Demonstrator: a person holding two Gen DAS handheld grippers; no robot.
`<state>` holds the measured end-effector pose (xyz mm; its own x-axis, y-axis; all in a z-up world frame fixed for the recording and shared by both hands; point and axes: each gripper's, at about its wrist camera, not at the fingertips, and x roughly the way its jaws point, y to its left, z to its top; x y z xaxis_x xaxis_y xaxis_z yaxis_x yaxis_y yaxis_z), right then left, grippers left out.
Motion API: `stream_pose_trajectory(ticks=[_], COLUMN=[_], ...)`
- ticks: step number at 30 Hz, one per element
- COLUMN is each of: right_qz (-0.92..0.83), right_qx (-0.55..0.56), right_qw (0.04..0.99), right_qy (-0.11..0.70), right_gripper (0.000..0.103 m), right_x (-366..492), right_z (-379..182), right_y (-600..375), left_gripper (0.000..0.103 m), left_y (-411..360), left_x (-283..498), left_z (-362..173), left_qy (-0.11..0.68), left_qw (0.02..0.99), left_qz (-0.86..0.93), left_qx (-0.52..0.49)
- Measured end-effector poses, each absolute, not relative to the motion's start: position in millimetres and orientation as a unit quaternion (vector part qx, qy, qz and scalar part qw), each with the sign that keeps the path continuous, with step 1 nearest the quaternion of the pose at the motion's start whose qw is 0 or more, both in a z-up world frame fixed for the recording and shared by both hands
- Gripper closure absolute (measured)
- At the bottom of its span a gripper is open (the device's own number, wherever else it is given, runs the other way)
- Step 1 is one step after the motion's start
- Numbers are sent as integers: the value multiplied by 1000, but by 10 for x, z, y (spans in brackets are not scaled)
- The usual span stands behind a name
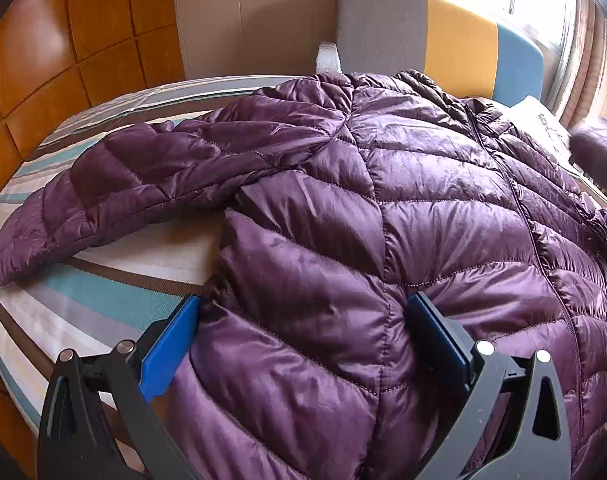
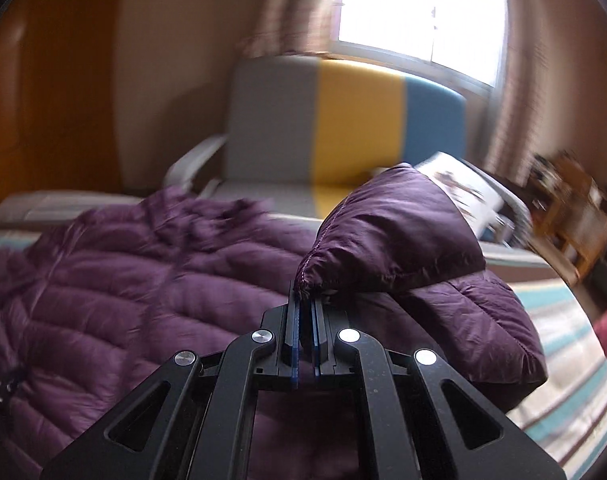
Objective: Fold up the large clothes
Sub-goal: 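Carry the sleeve across the jacket body toward the left tool, then open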
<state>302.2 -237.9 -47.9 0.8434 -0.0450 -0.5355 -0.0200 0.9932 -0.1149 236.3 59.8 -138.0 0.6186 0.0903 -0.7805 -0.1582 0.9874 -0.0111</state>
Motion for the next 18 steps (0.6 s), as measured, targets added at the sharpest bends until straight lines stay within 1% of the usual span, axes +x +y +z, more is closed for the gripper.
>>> stream_pose_trajectory(ticks=[3,8,15,16,17,18], right_qz=[35,99,165,170,179,189], right_qx=[-91,-136,-196,-196,-189,-179], right_qw=[952,937,900,897,895,894], right_qy=[291,305,352,358,363,366], right_gripper=[98,98,98,95,87,81], right_x=[3090,3123,3073,3052,3026,3002], right_z=[-611,-762,-952,-966,-959,-948], right_y=[-1961,-1531,-1268,-1275,-1296,-1319], left_gripper=[2,2,2,2,2,2], left_y=[604,604,604,606,608,608], left_x=[2362,2360,2354,2357,2361,2365], left_z=[-1381,-1379,-1381,-1379,-1375,-1370], left_qy=[431,431,431,432,433,434], left_qw=[899,899,899,898,898,897], left_qz=[69,69,70,70,70,69], left_qx=[-40,-40,-39,-39,-40,-40])
